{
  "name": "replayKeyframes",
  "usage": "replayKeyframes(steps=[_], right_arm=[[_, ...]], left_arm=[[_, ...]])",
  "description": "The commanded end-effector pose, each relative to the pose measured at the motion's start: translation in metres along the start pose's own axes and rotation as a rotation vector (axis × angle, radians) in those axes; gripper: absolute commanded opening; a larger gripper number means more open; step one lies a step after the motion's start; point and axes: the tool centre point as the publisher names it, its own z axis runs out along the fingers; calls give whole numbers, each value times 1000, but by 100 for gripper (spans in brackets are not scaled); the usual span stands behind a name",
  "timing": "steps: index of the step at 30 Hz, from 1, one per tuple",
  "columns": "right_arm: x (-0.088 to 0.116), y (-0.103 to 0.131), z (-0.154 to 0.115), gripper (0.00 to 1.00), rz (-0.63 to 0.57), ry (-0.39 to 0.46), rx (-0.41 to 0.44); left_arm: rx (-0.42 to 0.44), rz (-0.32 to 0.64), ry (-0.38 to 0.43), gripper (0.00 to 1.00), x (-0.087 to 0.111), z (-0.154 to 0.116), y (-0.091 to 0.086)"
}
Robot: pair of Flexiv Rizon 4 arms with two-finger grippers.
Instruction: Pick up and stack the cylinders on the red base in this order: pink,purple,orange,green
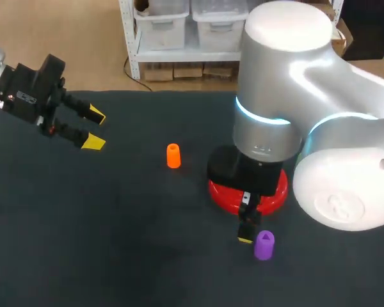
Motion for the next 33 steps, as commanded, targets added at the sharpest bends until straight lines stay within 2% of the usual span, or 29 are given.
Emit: replayKeyframes(steps=[1, 9, 12, 14, 26, 29, 33], right_arm=[[9, 6, 3, 100, 9, -1, -2], [21, 16, 15, 100, 29, -8, 8], [22, 16, 12, 100, 35, -66, 67], [19, 14, 8, 100, 19, -109, 68], [19, 14, 8, 100, 19, -109, 68], [-5, 5, 12, 100, 9, -79, 45], [-11, -3, 19, 100, 8, -21, 22]], left_arm=[[0, 3, -3, 100, 1, 0, 0], [0, 3, -3, 100, 1, 0, 0], [0, 3, -3, 100, 1, 0, 0], [0, 3, -3, 100, 1, 0, 0], [0, 3, -3, 100, 1, 0, 0], [0, 3, -3, 100, 1, 0, 0], [0, 3, -3, 100, 1, 0, 0]])
